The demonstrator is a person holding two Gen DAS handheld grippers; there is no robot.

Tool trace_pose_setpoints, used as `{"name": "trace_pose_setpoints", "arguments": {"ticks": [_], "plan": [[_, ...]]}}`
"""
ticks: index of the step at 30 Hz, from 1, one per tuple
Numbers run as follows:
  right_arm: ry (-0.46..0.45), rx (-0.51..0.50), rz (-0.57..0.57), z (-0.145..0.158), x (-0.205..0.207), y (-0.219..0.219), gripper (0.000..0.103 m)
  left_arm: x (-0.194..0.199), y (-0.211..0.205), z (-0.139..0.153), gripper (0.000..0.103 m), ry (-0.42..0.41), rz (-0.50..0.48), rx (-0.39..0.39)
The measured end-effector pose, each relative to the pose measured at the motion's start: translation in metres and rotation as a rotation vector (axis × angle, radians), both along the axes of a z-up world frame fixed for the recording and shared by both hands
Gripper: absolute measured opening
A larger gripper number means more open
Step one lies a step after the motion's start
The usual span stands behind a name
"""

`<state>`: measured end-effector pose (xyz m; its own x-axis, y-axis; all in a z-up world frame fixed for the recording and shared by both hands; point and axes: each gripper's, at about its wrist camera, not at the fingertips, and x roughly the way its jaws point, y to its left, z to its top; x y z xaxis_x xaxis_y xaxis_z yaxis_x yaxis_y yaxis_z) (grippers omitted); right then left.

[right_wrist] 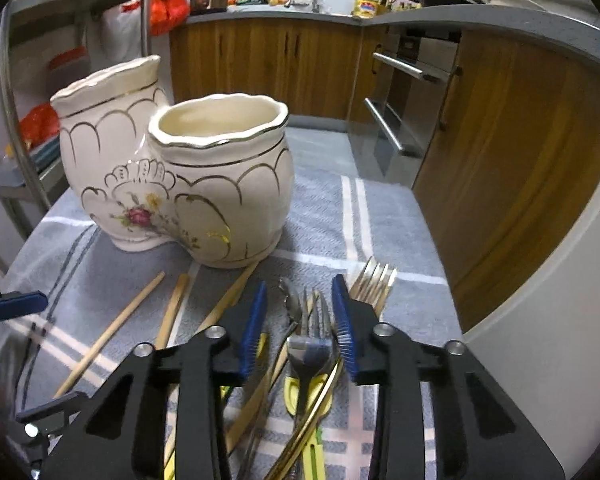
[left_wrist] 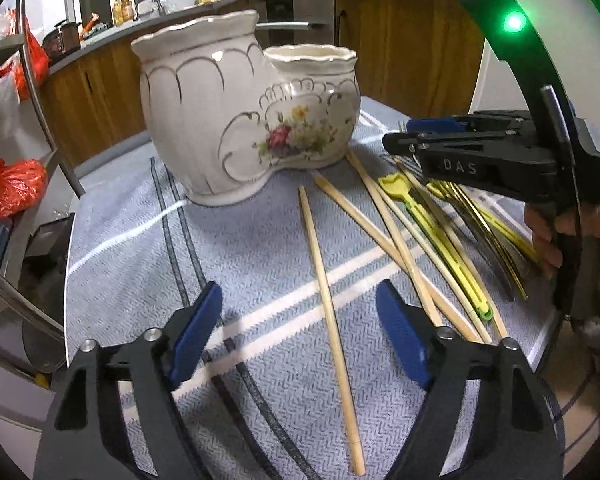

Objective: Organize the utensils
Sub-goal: 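Grasp a wooden chopstick with the left tool while the right tool grasps a metal spoon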

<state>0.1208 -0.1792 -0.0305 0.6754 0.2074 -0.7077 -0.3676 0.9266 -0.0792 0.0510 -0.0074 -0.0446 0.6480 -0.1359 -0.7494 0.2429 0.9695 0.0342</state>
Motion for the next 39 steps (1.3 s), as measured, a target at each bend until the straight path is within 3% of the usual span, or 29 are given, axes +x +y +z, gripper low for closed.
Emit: {"name": "trace_pose_setpoints", "arguments": {"ticks": [4,9,14,17,25,35,39], "plan": [[0.038,0.006,0.016,-0.005,0.006,0.001,0.024,0.000,-0.003,-0.004,0.061,0.032,-0.012,0.010],[0.034,0.031,0.017,-0.004,0.005,-0.002,0.010,0.001,-0.005,-0.003,0.054,0.031,-0.009,0.004],[0.009,0.075,0.030,0.002,-0.004,-0.006,0.004,0.005,-0.008,-0.001,0.018,0.031,-0.013,0.013],[-0.013,0.088,0.048,0.009,-0.012,-0.006,0.003,0.004,-0.006,0.000,0.006,0.041,-0.016,0.019],[-0.135,0.149,0.070,0.041,-0.042,-0.013,0.003,-0.003,0.000,0.002,0.005,0.017,-0.030,-0.007],[-0.365,0.224,0.068,0.093,-0.083,-0.017,0.003,-0.044,0.015,0.040,0.005,-0.278,-0.058,-0.101],[-0.404,0.241,0.060,0.107,-0.083,-0.017,0.003,-0.055,0.019,0.061,0.005,-0.385,-0.036,-0.115]]}}
